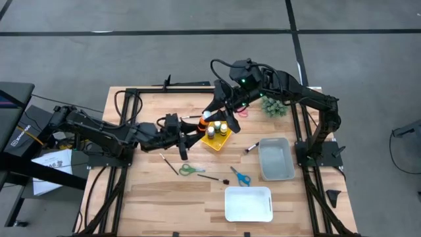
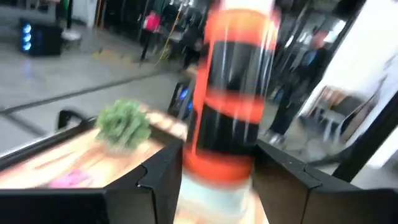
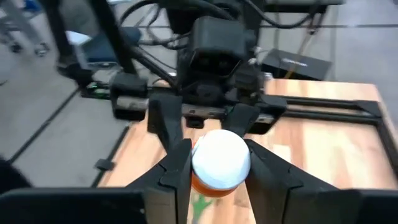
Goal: Pick & Place Paint Supplies
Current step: Put the orange paint bottle into the yellow bin
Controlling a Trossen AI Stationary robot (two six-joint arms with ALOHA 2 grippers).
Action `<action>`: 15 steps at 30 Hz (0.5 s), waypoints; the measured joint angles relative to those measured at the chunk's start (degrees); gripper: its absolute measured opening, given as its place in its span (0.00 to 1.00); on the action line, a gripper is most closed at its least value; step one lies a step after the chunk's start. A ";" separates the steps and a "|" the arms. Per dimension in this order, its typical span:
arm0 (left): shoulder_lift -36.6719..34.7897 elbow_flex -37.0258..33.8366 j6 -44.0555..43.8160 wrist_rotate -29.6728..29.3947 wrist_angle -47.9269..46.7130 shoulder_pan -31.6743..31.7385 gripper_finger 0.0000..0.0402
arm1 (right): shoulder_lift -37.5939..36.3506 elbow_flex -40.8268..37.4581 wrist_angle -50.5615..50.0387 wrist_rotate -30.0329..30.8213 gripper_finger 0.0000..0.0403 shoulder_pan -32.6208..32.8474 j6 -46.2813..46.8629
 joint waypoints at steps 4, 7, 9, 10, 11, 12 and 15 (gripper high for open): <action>0.16 -0.14 -0.28 3.77 -7.32 -0.10 0.49 | -0.77 0.04 0.18 3.12 0.28 -0.44 0.09; 0.15 -0.12 -0.69 5.73 -11.81 -0.14 0.51 | -1.31 0.08 -1.28 4.58 0.28 -0.90 1.26; 0.03 -0.12 -0.64 6.50 -13.40 -0.12 0.52 | -1.66 0.07 -4.79 5.85 0.28 -1.37 1.77; -0.40 -0.12 -0.63 6.62 -14.83 -0.12 0.52 | -1.75 0.15 -7.01 7.14 0.28 -1.40 1.92; -0.90 -0.14 -0.62 6.66 -16.34 -0.12 0.53 | -1.75 0.15 -9.70 8.60 0.28 -1.45 2.25; -1.34 -0.12 -0.61 6.66 -17.20 -0.12 0.53 | -1.70 0.14 -12.67 9.97 0.28 -1.47 2.71; -3.56 -0.12 -0.18 6.20 -22.55 0.06 0.52 | -1.41 -0.29 -17.82 14.38 0.28 -0.72 3.29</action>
